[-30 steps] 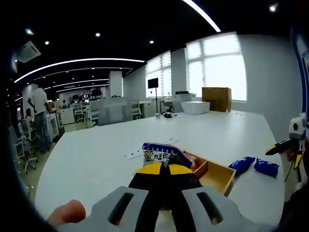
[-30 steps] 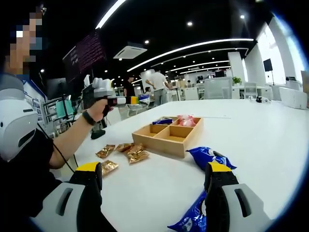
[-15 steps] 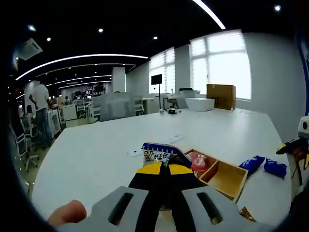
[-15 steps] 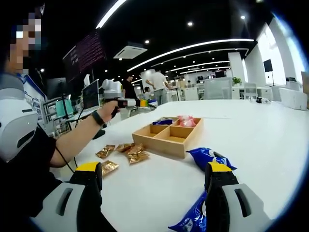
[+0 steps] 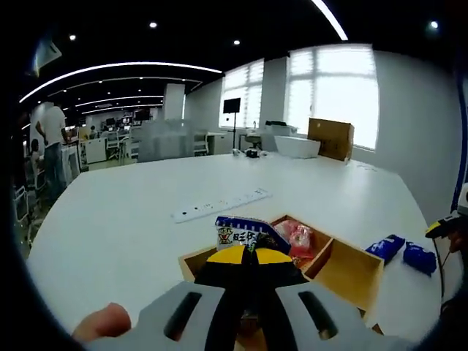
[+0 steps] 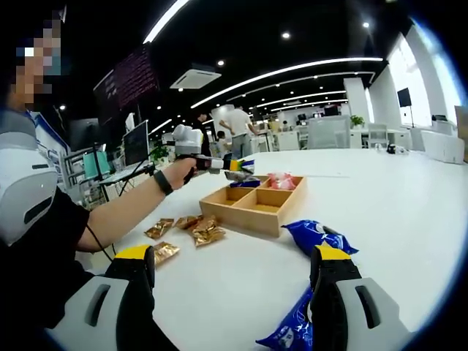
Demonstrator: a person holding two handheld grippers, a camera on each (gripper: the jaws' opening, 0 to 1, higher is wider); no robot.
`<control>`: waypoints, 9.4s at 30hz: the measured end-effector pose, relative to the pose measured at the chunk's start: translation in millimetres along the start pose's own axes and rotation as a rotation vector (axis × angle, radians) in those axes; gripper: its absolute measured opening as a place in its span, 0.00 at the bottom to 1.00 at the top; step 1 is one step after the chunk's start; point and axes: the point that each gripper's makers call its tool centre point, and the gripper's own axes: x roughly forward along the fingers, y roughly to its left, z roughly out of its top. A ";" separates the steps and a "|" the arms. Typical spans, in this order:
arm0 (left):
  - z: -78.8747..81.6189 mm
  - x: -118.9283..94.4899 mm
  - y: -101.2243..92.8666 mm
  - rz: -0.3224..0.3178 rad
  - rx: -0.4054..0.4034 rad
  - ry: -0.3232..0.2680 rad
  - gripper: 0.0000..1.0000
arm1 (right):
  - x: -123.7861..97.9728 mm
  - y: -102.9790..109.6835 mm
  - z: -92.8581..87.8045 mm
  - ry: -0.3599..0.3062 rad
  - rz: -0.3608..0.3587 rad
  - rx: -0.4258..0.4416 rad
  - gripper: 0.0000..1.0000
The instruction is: Pick up the scattered marshmallows, QQ candies, Oreo cookies, and mixed nuts on the table and sort them into separate containers
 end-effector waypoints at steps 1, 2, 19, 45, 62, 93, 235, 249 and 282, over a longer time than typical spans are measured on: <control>-1.5 1.8 0.3 -0.002 -0.007 0.002 0.07 | -0.5 -0.9 -0.5 0.002 -0.004 -0.001 0.83; -2.8 2.9 1.2 0.001 -0.014 0.008 0.07 | -0.7 -1.7 -0.9 0.003 -0.007 -0.001 0.83; -26.5 26.3 2.9 0.040 0.080 0.118 0.08 | 2.2 -2.2 -4.2 0.011 -0.006 0.003 0.83; -25.7 27.7 7.2 0.003 0.037 0.018 0.11 | 2.0 0.5 -2.0 0.005 -0.006 -0.001 0.83; -16.3 19.5 3.3 -0.032 -0.043 -0.090 0.21 | 1.8 0.9 -3.0 0.007 -0.004 -0.002 0.83; 15.4 13.0 -11.3 -0.087 -0.028 -0.266 0.68 | 2.4 5.2 0.5 0.011 -0.003 -0.017 0.83; -98.8 -225.1 -74.4 -0.032 0.085 -0.087 0.97 | 5.7 13.0 9.1 -0.012 0.026 -0.038 0.83; -100.8 -223.9 -80.4 -0.030 0.106 -0.086 0.97 | 10.9 25.4 2.3 -0.003 0.055 -0.034 0.82; -109.0 -175.1 -87.2 -0.078 0.099 -0.072 0.78 | 16.3 19.7 -1.3 0.022 0.040 -0.056 0.82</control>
